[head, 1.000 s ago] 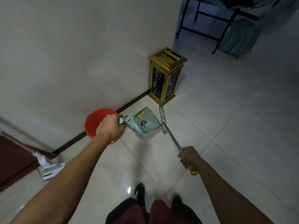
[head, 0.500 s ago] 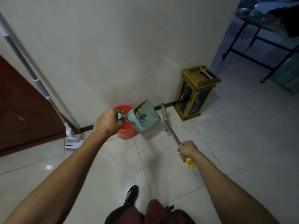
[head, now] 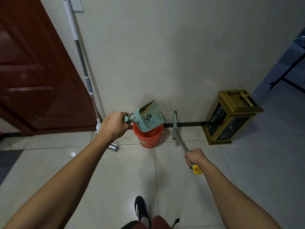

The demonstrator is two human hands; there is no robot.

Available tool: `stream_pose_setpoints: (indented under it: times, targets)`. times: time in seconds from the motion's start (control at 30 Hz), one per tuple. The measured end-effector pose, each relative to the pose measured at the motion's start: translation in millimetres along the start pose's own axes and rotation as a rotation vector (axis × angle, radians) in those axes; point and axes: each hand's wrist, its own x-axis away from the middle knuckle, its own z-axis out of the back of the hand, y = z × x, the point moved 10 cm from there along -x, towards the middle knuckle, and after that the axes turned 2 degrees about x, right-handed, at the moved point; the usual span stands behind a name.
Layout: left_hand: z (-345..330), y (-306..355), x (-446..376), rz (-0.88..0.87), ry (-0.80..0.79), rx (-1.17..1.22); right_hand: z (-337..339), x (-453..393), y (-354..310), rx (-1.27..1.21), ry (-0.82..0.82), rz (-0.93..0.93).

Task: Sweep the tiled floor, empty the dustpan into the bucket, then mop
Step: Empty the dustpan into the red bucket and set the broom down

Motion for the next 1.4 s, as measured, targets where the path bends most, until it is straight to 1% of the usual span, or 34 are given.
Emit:
stream_pose_setpoints:
  times: [0.07, 0.17, 0.47, 0.67, 0.97, 1.13, 1.23, 1.4]
  targets:
    - [0.2, -9.2, -6.5, -0.01, -0.002, -0.077, -9.5, -5.1, -8.4, -0.007, -0.014, 0.002]
    - [-8.7, -18.4, -16.6, -0.067, -0.048, -0.168, -23.0, -12.1, -16.8, -0.015, -0.029, -0.003]
    - [-53.4, -15.1, -34.9, -0.31, -0.17, -0.485, -49.5, -26.4, -29.3, -0.017, -0.062, -0.016]
    - [-91.9, -1.8, -39.6, -0.413, -0.292, -0.526, -53.5, -30.6, -19.4, -0.05, -0.065, -0.062]
    - [-131.8, 23.3, -25.9, -0.532, -0.401, -0.632, -52.6, -31.0, -1.9, -0.078, -0.058, -0.106]
    - [-134.2, 31.5, -25.6, -0.561, -0.44, -0.654, -45.3, -33.1, 7.9, -0.086, -0.048, -0.106]
    - [-130.3, 38.0, -29.5, -0.58, -0.434, -0.698, -40.8, -32.7, 11.4, -0.083, -0.053, -0.097]
    - [-137.7, 53.1, -23.4, -0.643, -0.472, -0.771, -39.1, -33.9, 19.1, -0.067, -0.066, -0.089]
